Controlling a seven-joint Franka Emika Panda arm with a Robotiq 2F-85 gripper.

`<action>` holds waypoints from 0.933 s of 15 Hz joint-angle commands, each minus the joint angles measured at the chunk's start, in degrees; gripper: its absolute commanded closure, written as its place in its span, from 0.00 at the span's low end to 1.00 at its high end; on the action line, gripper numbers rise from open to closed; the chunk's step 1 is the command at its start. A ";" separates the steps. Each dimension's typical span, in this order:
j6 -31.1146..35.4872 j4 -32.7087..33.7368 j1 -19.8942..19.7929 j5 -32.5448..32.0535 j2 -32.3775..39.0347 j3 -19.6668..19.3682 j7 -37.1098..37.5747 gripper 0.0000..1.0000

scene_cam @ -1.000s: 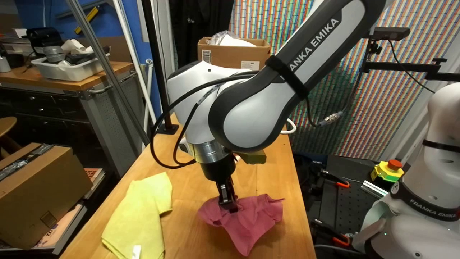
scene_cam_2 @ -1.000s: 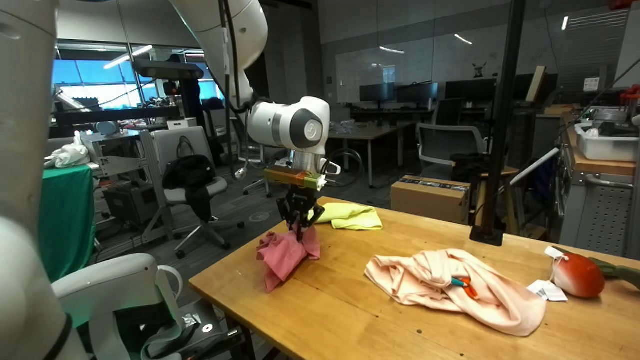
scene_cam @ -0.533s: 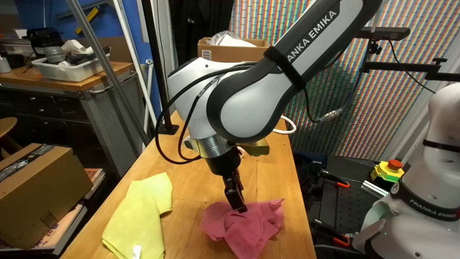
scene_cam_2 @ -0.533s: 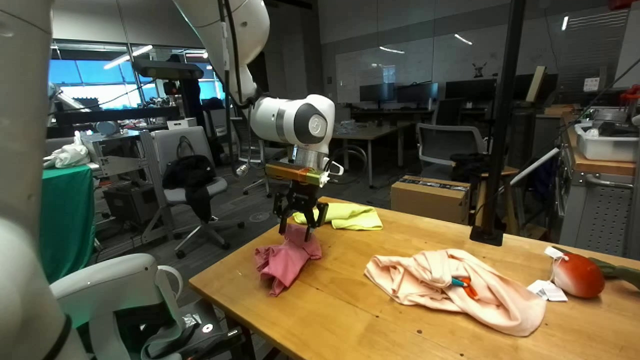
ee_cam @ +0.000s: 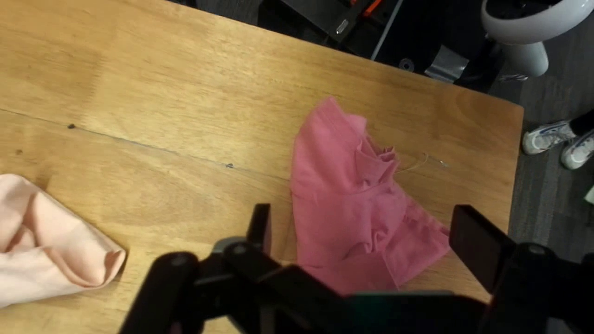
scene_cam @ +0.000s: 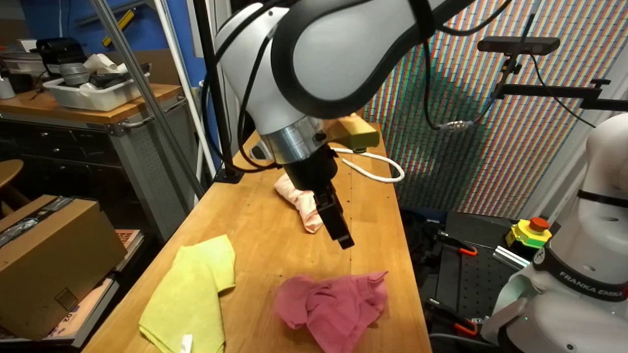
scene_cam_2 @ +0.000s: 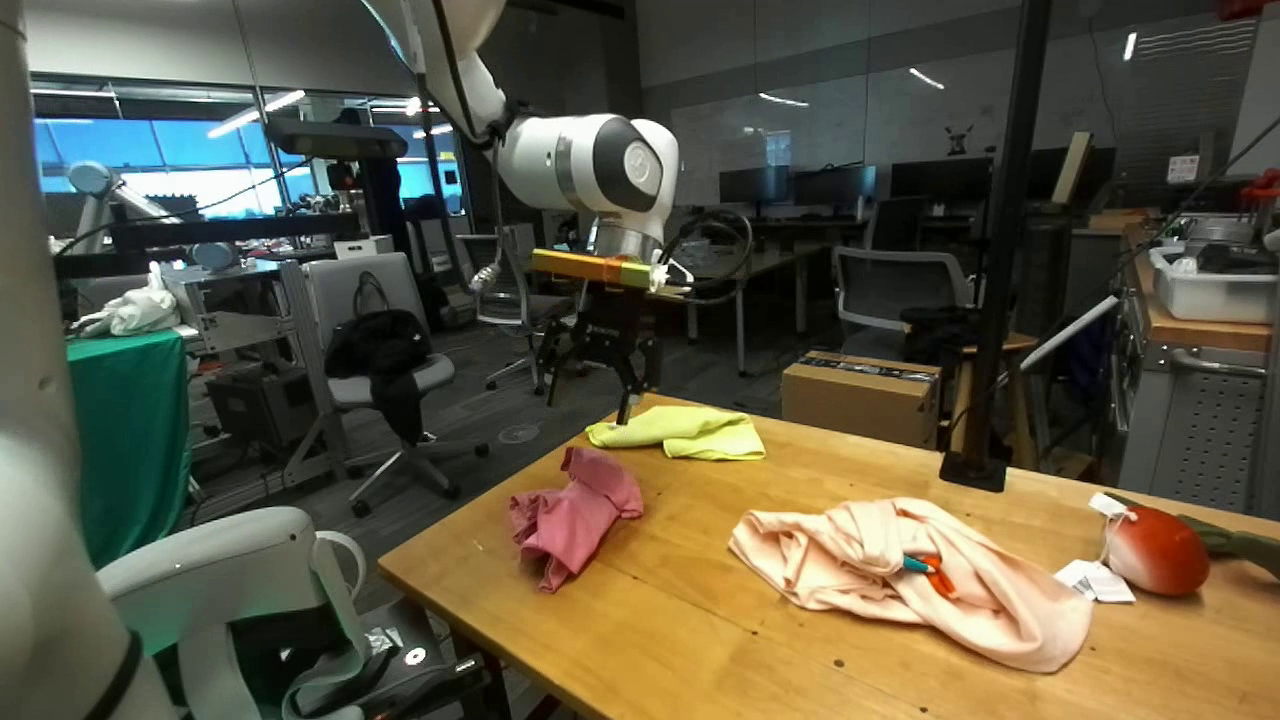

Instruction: Move the white rope and radish to the right, move the peach shirt forwards, move the yellow towel and pink shirt to the left

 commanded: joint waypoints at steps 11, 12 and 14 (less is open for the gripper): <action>20.22 -25.11 -3.95 -3.22 -32.77 -7.11 -10.30 0.00; 14.43 -18.16 -3.34 -1.72 -26.79 -6.80 -8.37 0.00; 17.69 -22.33 -3.25 -2.50 -29.71 -7.52 -8.97 0.00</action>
